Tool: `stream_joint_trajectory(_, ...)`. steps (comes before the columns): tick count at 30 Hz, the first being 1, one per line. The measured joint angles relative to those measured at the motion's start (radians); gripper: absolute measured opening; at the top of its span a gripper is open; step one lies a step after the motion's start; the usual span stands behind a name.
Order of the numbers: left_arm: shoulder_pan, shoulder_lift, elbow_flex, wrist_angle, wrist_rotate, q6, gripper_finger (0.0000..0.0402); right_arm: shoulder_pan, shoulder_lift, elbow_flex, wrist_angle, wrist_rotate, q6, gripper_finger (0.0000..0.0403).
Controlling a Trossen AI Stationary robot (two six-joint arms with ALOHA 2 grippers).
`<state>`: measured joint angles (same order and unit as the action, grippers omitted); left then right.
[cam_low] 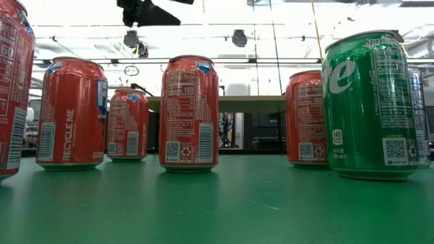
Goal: Place canned beverage on shelf
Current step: Put the green soda can on the shelf aligned with the other green soda can
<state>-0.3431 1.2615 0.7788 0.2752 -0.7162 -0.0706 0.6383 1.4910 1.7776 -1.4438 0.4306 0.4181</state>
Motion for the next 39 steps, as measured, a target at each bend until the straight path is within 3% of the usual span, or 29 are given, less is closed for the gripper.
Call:
stream_joint_trajectory(5,0.000,0.063,0.000,0.178,0.034,0.129,0.0392,-0.074,0.000,-0.015,0.082,0.124,-0.203,0.0299)
stream_joint_trajectory(16,0.001,0.149,0.001,0.287,0.034,0.210,0.0392,-0.282,0.002,-0.079,0.451,0.141,-0.639,0.0299)
stream_joint_trajectory(28,0.023,0.156,0.001,0.336,0.026,0.386,0.0392,-0.448,0.055,-0.087,0.614,-0.105,-0.801,0.0299)
stream_joint_trajectory(34,0.073,0.156,0.001,0.301,0.107,0.391,0.0393,-0.502,0.080,-0.088,0.664,-0.150,-0.839,0.0299)
stream_joint_trajectory(39,0.084,0.156,0.001,0.287,0.073,0.392,0.0392,-0.531,0.097,-0.088,0.708,-0.226,-0.868,0.0299)
